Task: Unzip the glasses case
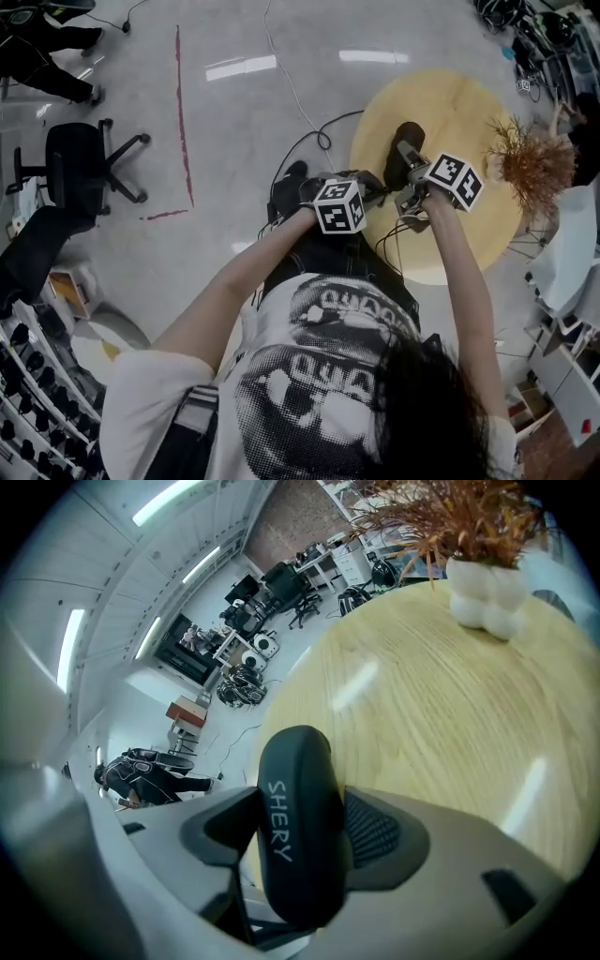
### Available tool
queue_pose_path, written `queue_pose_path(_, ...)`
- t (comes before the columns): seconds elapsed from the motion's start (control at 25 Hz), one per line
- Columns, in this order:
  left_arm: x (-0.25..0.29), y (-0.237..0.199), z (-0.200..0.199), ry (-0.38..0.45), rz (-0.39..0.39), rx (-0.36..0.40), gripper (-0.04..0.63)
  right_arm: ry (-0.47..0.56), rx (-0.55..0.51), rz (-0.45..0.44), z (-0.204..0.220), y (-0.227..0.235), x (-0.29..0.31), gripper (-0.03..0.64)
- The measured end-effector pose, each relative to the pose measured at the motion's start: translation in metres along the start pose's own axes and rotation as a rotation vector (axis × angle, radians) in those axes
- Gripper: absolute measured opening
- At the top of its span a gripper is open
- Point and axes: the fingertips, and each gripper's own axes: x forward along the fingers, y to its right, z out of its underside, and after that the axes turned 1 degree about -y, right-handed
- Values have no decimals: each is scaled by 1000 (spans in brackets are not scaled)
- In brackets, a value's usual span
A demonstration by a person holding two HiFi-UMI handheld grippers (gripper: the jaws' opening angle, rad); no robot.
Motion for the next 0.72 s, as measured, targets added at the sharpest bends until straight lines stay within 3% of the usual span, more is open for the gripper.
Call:
queue_pose_path(0.12,-1,-6,2,2,-10,-37,14,5,-24,-11,-1,-2,1,285)
queue_pose_path(0.32,-14,-20,6,37,-57,-219,15,-1,-91,-33,2,-4,3,299)
queue_pose_path(0.56,-50,-37,18,39,-145,-308,15,-15,-297,-37,2,-16,10,305)
queue_pose_path(0.72,-68,-38,25,53,-184,-387,15,-18,-377,-49,3,-19,10,318)
